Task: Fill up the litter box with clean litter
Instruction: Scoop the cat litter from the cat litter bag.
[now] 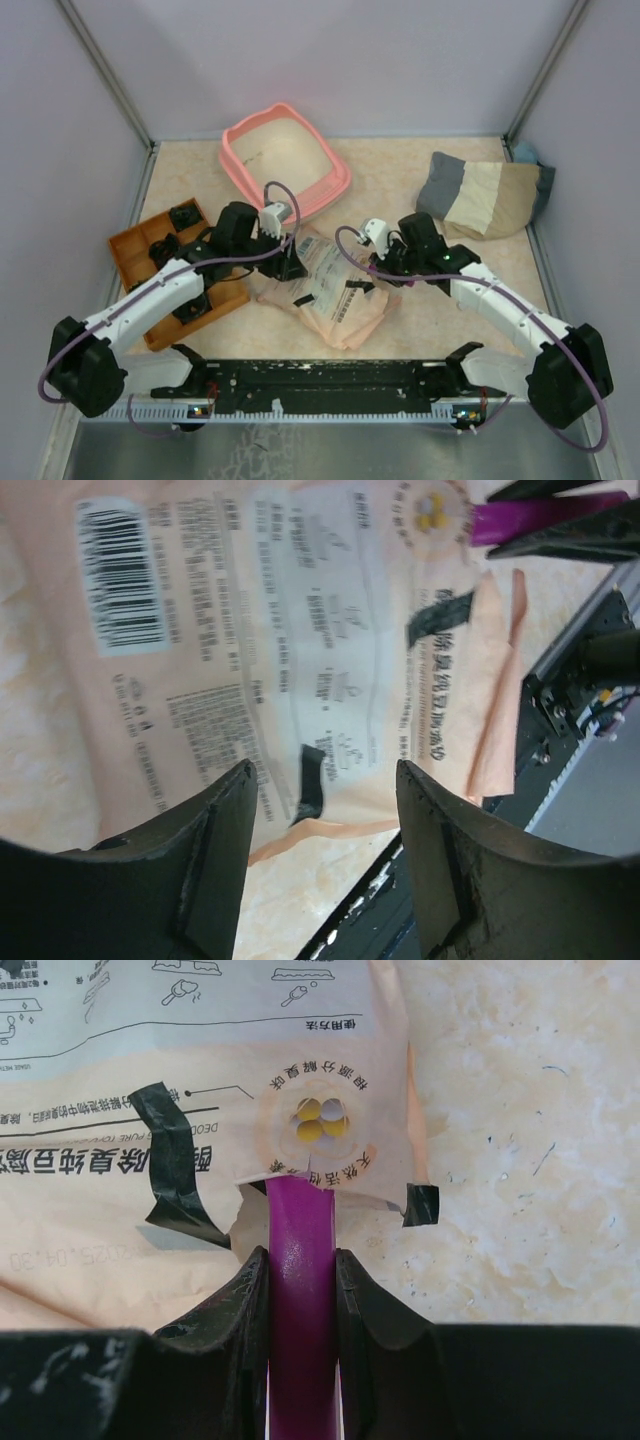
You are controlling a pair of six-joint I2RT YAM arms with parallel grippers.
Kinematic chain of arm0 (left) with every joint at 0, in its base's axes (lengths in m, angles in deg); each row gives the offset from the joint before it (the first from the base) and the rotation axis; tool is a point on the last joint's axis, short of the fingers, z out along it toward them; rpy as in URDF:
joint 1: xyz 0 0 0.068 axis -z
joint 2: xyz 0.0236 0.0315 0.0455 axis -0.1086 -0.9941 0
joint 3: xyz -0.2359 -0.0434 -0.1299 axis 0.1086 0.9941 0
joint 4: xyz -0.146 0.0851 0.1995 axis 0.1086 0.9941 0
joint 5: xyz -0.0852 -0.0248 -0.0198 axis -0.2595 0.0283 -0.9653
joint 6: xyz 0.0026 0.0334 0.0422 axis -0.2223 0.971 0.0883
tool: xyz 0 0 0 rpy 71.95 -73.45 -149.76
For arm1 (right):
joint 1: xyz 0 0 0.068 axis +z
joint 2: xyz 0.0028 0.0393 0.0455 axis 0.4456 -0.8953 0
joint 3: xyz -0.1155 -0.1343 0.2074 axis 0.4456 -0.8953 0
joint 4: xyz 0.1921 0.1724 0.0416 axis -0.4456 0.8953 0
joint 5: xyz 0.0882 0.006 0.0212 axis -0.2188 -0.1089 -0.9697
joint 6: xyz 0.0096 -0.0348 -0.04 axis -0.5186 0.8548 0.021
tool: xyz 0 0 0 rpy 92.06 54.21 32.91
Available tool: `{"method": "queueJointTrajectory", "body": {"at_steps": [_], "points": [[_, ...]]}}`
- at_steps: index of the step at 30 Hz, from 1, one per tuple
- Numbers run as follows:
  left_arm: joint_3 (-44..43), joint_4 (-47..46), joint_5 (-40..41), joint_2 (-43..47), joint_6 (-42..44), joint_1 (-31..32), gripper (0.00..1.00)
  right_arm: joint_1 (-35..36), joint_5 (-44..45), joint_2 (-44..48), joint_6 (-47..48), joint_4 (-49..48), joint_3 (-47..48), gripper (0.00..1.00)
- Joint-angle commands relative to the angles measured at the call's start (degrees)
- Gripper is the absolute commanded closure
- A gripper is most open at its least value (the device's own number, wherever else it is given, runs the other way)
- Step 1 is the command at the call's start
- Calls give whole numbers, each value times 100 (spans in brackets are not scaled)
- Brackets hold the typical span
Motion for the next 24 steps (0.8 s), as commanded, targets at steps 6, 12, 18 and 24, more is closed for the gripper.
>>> {"method": "queueJointTrajectory", "body": {"at_steps": [6, 12, 18, 24], "points": [[384, -1209, 759, 332, 19, 1651, 38, -97, -147, 690, -390, -311, -205, 100], [946, -1988, 2294, 597, 718, 3123, 35, -133, -135, 742, -616, -641, -333, 100], [1269, -2803, 4052, 319, 1627, 4829, 32, -237, -404, 672, -750, -826, -352, 100], [667, -2828, 5403, -779, 2429, 5886, 31, -358, -506, 698, -757, -823, -346, 100]]}}
